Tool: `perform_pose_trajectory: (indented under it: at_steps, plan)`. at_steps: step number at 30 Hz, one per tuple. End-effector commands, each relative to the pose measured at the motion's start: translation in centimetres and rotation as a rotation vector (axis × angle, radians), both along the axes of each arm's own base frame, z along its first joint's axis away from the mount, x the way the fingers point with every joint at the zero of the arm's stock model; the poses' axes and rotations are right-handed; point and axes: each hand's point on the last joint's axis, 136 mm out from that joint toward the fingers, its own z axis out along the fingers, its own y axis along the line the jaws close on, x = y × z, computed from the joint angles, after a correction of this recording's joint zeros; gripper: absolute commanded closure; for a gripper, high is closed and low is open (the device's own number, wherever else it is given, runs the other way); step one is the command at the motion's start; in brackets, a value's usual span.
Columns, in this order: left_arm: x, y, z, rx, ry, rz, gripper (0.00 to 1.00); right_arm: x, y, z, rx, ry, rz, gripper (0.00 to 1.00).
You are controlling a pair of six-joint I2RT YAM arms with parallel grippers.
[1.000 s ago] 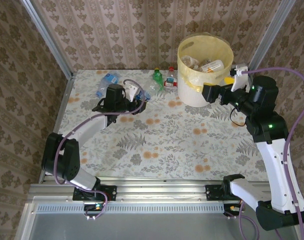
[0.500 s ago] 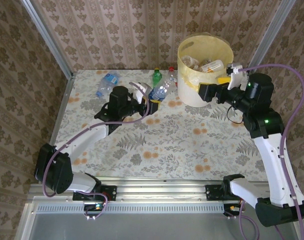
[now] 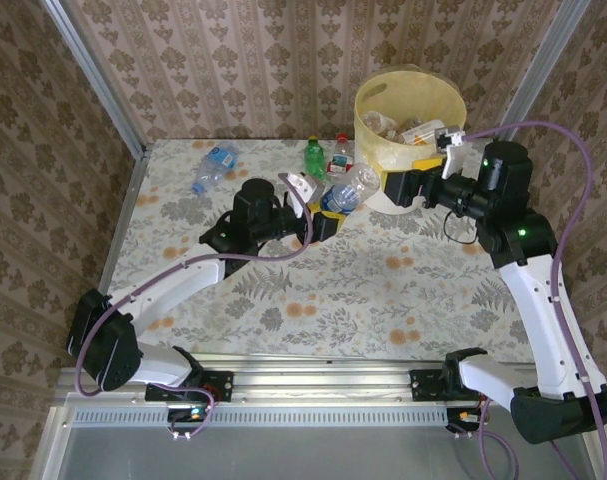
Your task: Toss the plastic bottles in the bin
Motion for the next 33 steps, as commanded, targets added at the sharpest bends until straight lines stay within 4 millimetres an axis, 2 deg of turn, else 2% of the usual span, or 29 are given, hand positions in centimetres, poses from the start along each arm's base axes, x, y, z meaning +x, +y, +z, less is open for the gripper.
perform_pose_trajectory:
  at_steps: [1,11,17,25,33]
  plan:
    - [-1.0,-0.8,3.9,-0.067,-0.085,-0.040,0.54,-0.6,1.6,-0.2,0.028,0.021,0.084,0.00]
    - [-1.6,-1.6,4.5,-0.063,-0.111,-0.062,0.55,-1.6,4.3,-1.6,0.019,0.078,0.205,0.01]
    - [-1.5,-1.8,4.1,-0.052,-0.106,-0.063,0.55,-2.0,5.4,-2.2,0.015,0.094,0.253,0.02]
    - [-1.2,-1.8,3.8,-0.040,-0.107,-0.053,0.56,-2.4,5.5,-1.8,0.012,0.080,0.264,0.02]
    - [-0.7,-1.9,3.2,-0.032,-0.095,-0.047,0.57,-3.1,5.2,-0.6,-0.005,0.038,0.256,0.00]
